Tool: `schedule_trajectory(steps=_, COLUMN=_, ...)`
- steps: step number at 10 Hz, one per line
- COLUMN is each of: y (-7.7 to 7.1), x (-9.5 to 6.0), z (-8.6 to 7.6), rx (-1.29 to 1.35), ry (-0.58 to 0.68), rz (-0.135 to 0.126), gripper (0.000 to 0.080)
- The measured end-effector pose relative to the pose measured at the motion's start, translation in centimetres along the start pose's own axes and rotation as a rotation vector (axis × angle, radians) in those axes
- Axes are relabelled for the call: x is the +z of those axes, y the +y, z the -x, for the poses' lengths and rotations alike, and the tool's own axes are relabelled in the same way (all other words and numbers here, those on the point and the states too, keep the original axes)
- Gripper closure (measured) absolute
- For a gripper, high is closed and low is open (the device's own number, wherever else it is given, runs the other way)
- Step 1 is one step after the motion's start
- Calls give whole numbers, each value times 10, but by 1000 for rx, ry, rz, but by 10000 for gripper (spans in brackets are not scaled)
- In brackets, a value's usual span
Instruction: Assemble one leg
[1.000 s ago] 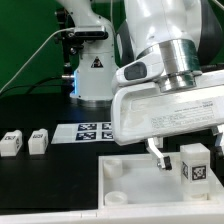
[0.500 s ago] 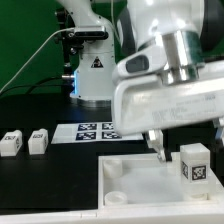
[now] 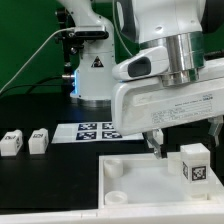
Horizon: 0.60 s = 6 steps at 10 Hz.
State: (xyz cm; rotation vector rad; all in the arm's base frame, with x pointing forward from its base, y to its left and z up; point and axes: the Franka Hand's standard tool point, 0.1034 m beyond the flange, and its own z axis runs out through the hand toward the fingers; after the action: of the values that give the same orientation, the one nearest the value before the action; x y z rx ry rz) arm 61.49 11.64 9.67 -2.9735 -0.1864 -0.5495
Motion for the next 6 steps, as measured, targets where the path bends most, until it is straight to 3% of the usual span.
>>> schedule_trajectory(steps=6, y=0, x=0, z=0, rx=0, ry=0, rz=0, gripper=150)
